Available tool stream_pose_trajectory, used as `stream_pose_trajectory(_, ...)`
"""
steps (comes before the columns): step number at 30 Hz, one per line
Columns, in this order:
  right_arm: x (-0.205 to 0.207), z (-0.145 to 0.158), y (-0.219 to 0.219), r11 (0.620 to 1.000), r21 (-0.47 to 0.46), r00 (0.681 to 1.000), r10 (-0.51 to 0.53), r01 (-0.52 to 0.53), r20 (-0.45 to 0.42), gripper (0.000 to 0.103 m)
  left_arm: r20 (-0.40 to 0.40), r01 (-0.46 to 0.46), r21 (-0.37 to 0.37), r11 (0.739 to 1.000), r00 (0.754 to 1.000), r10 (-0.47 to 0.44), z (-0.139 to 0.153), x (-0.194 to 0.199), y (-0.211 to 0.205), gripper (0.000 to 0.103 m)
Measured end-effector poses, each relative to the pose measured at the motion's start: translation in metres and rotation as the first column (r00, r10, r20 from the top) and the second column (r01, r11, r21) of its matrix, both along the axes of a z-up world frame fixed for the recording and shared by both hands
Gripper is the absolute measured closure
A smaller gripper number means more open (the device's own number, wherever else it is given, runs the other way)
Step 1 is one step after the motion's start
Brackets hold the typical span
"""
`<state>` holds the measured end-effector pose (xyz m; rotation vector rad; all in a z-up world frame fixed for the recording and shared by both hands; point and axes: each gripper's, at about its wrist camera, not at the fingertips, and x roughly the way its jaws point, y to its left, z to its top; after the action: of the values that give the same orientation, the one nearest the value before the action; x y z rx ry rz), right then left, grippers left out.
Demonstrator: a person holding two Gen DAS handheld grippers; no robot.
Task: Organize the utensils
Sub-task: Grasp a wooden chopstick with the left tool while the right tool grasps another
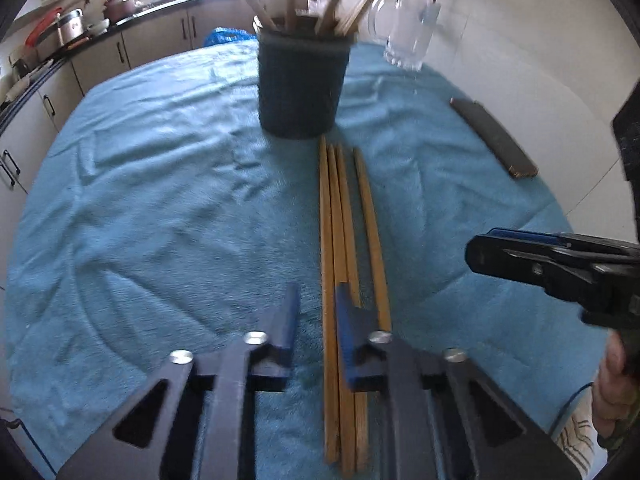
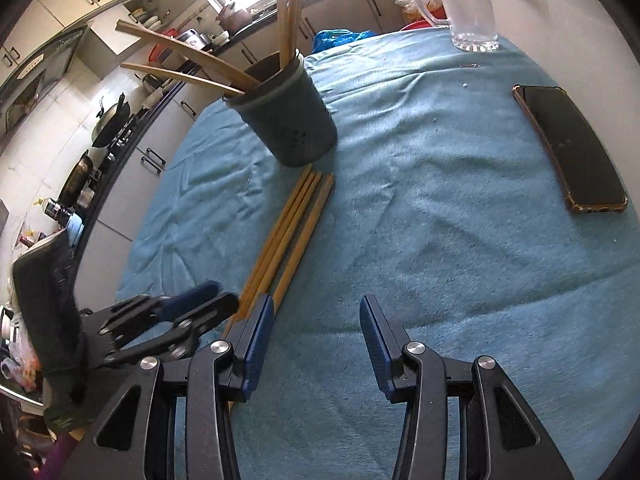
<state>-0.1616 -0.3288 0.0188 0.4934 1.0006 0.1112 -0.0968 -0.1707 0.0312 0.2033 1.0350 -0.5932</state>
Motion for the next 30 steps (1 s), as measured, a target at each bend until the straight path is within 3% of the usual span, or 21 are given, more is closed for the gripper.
stream_pose_trajectory(11,0.014,-0.006,0.016,0.999,-0.036,1.000,0.027,-0.028,-0.012,0.054,-0.004,-0.036,0.017,0.999,0.999,0.037,-0.007,0.015,-0.010,0.096)
stream_pose_trajectory(17,0.030,-0.009,0.036,0.990,-0.122,0.997,0.066,-0.068,-0.026,0.055,-0.082,-0.171,-0.019,0.985,0.982,0.169,-0.005,0.020,0.035,0.096)
stream_pose_trajectory(23,0.048,-0.020,0.057,0.966,-0.248,0.997,0.063,-0.074,-0.051,0.072,-0.163,-0.237,-0.068,0.969,0.961,0.223,-0.006,0.015,0.066,0.096)
stream_pose_trajectory(25,0.053,-0.020,0.058,0.960,-0.273,0.997,0.040,-0.055,-0.063,0.088,-0.182,-0.258,-0.076,0.963,0.953,0.241,-0.006,0.013,0.069,0.096)
stream_pose_trajectory(30,0.050,-0.020,0.053,0.944,-0.322,0.994,0.038,-0.069,-0.101,0.090,-0.224,-0.262,-0.067,0.963,0.944,0.241,-0.007,0.001,0.073,0.096)
